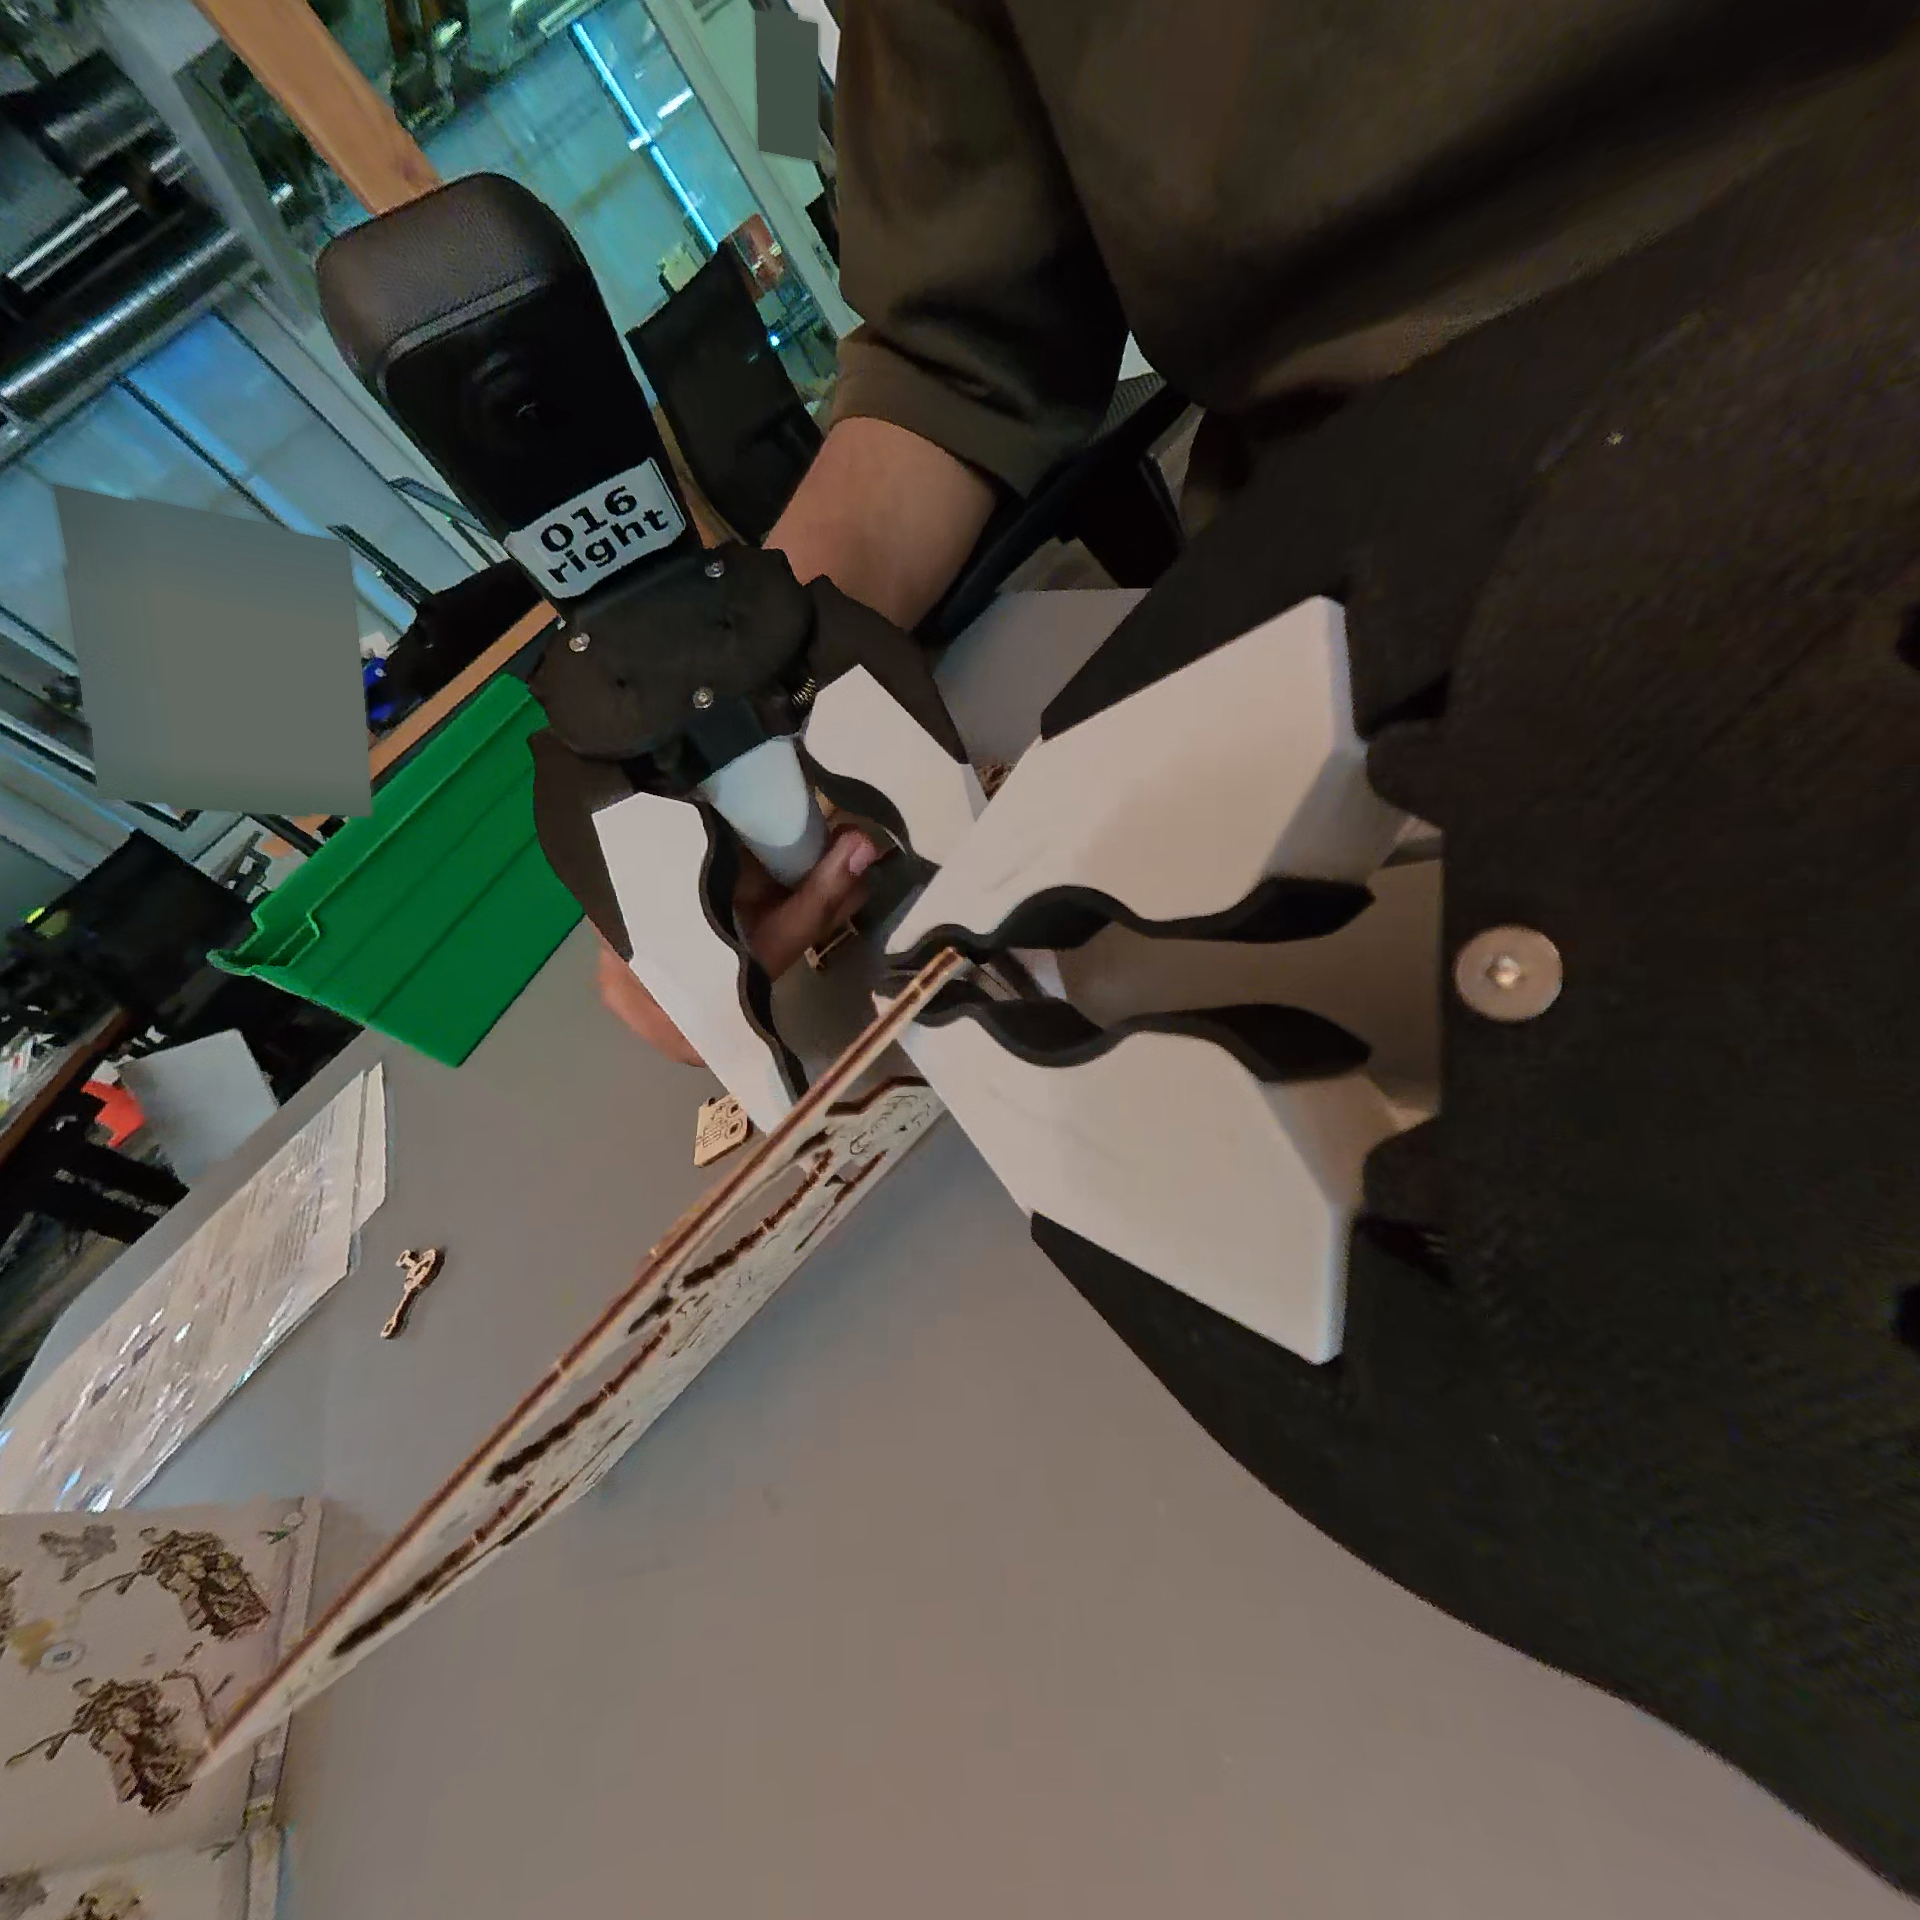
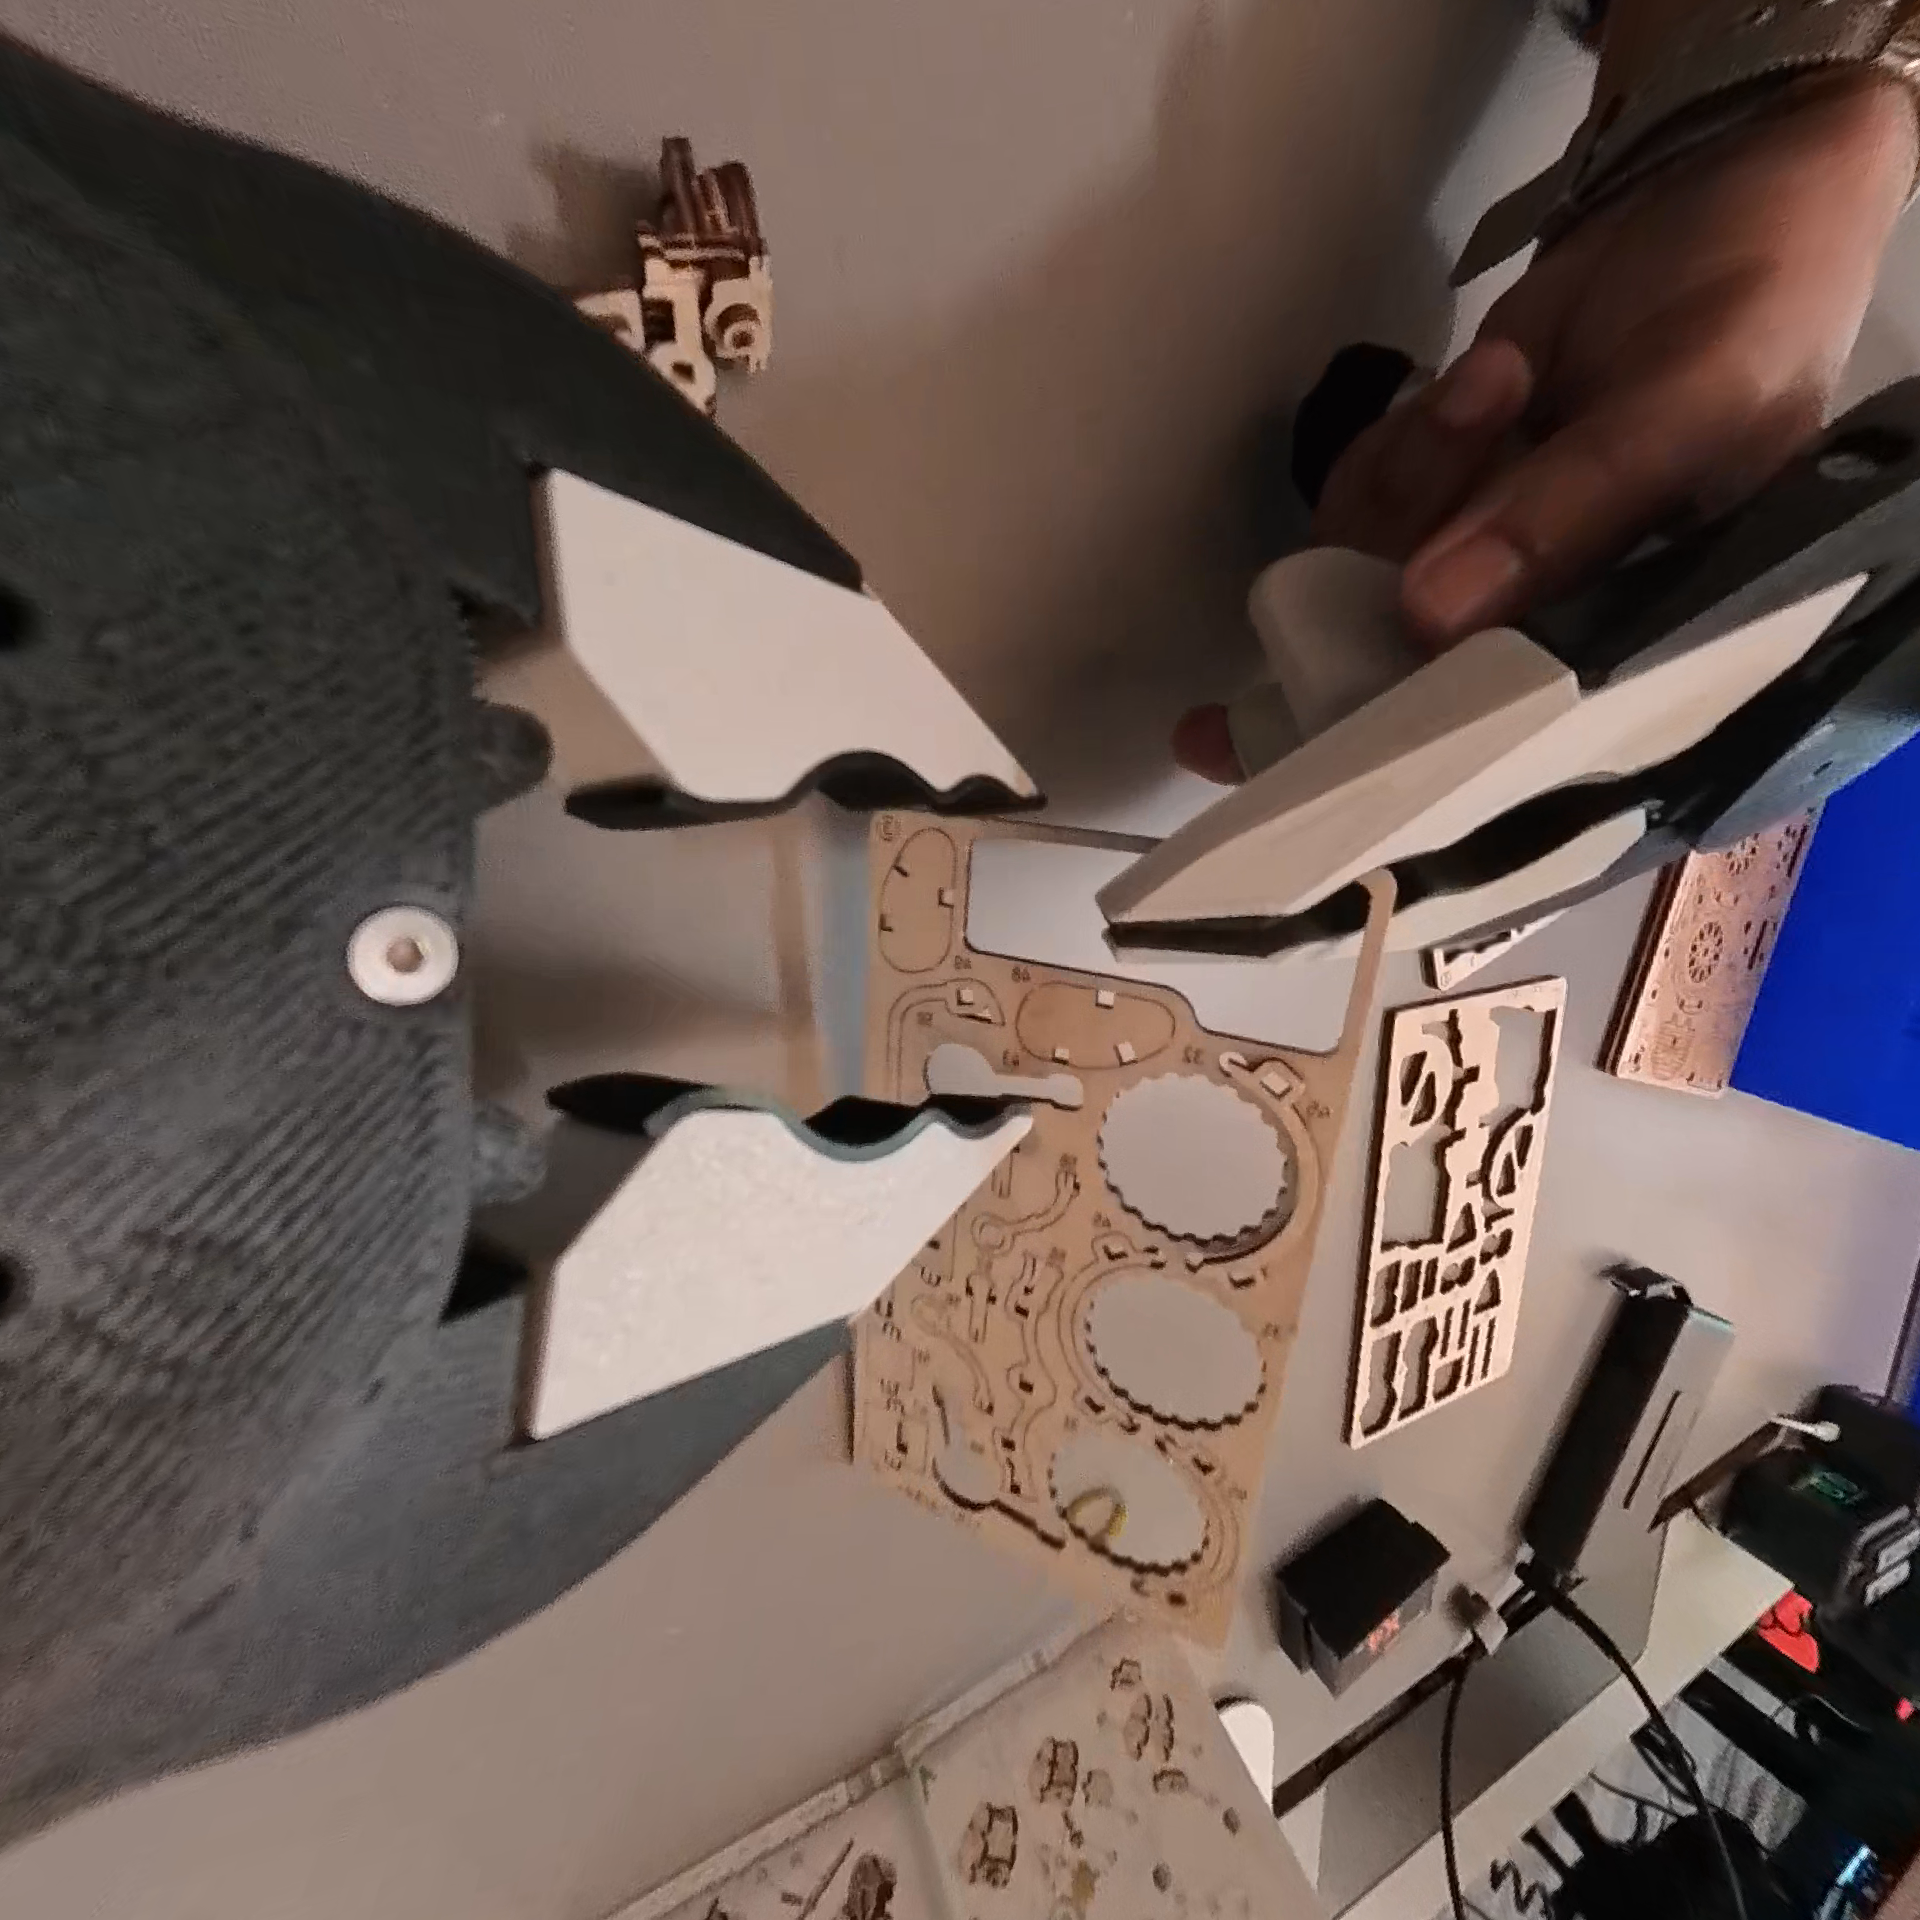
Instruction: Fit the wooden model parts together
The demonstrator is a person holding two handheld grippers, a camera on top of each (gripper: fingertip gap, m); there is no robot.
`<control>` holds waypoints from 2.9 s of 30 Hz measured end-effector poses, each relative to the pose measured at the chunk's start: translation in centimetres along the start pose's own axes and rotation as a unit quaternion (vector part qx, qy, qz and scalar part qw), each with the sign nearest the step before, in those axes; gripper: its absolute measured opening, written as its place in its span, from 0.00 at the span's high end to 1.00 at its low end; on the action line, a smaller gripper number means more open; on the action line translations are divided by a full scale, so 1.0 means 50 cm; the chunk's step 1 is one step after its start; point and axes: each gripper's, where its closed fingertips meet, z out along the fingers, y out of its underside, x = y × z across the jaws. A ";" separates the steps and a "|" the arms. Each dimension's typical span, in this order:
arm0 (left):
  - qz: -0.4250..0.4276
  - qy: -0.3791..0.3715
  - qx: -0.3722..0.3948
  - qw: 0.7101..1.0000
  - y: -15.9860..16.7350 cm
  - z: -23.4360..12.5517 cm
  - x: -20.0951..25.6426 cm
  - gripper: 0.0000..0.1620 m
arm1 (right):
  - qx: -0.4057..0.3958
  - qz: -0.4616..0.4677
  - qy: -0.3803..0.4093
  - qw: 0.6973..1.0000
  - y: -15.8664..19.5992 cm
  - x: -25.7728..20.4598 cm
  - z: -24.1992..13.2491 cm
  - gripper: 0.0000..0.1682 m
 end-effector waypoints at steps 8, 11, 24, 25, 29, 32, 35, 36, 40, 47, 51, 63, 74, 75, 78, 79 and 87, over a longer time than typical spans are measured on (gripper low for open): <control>0.002 -0.007 -0.005 1.000 0.004 0.002 -0.004 1.00 | -0.009 0.052 -0.020 0.998 0.001 -0.001 -0.005 0.71; 0.006 -0.009 -0.010 1.000 0.007 0.004 -0.005 1.00 | -0.015 0.071 -0.027 0.997 0.005 -0.001 -0.005 0.71; 0.010 -0.012 -0.025 1.000 0.019 0.010 -0.005 1.00 | -0.064 0.064 -0.035 0.995 0.042 -0.010 0.014 0.72; 0.009 -0.014 -0.021 1.000 0.017 0.009 -0.006 0.99 | -0.064 0.064 -0.031 0.995 0.043 -0.006 0.014 0.72; 0.000 -0.033 -0.001 0.999 0.003 0.001 -0.022 0.86 | -0.053 0.062 -0.017 0.997 0.040 0.010 0.008 0.72; -0.020 -0.029 0.024 0.999 -0.013 -0.008 -0.027 0.79 | -0.057 0.042 -0.011 0.997 0.041 0.010 0.005 0.72; -0.064 -0.008 0.060 0.996 -0.035 -0.021 -0.027 0.79 | -0.067 -0.005 -0.002 0.998 0.046 0.006 0.007 0.72; -0.080 0.000 0.070 0.994 -0.041 -0.025 -0.028 0.80 | -0.069 -0.021 0.003 0.997 0.047 0.005 0.008 0.72; -0.113 0.021 0.075 0.991 -0.044 -0.029 -0.027 0.88 | -0.071 -0.049 0.026 0.996 0.044 0.010 0.009 0.72; -0.045 -0.028 0.047 0.997 -0.029 -0.017 -0.032 0.93 | -0.070 -0.039 0.027 0.996 0.047 0.015 0.008 0.72; -0.010 -0.053 0.045 0.998 -0.031 -0.017 -0.035 0.93 | -0.066 -0.038 0.031 0.997 0.045 0.019 0.005 0.72; -0.050 -0.057 0.073 0.994 -0.045 -0.034 -0.058 1.00 | 0.025 0.008 -0.001 1.000 -0.010 0.028 -0.041 0.72; -0.050 -0.029 0.023 0.998 -0.017 -0.018 -0.037 1.00 | 0.058 -0.192 0.165 0.966 -0.048 0.072 -0.060 0.85; -0.048 -0.026 0.020 0.998 -0.016 -0.018 -0.034 1.00 | 0.056 -0.190 0.164 0.966 -0.047 0.071 -0.058 0.84; -0.035 -0.022 0.012 0.999 -0.013 -0.015 -0.025 1.00 | 0.059 -0.189 0.167 0.966 -0.050 0.072 -0.059 0.86; -0.030 -0.024 0.010 0.999 -0.012 -0.013 -0.023 1.00 | 0.061 -0.190 0.169 0.965 -0.051 0.073 -0.061 0.88; 0.001 -0.035 -0.002 0.999 -0.008 -0.011 -0.016 1.00 | 0.069 -0.189 0.166 0.965 -0.058 0.070 -0.065 0.95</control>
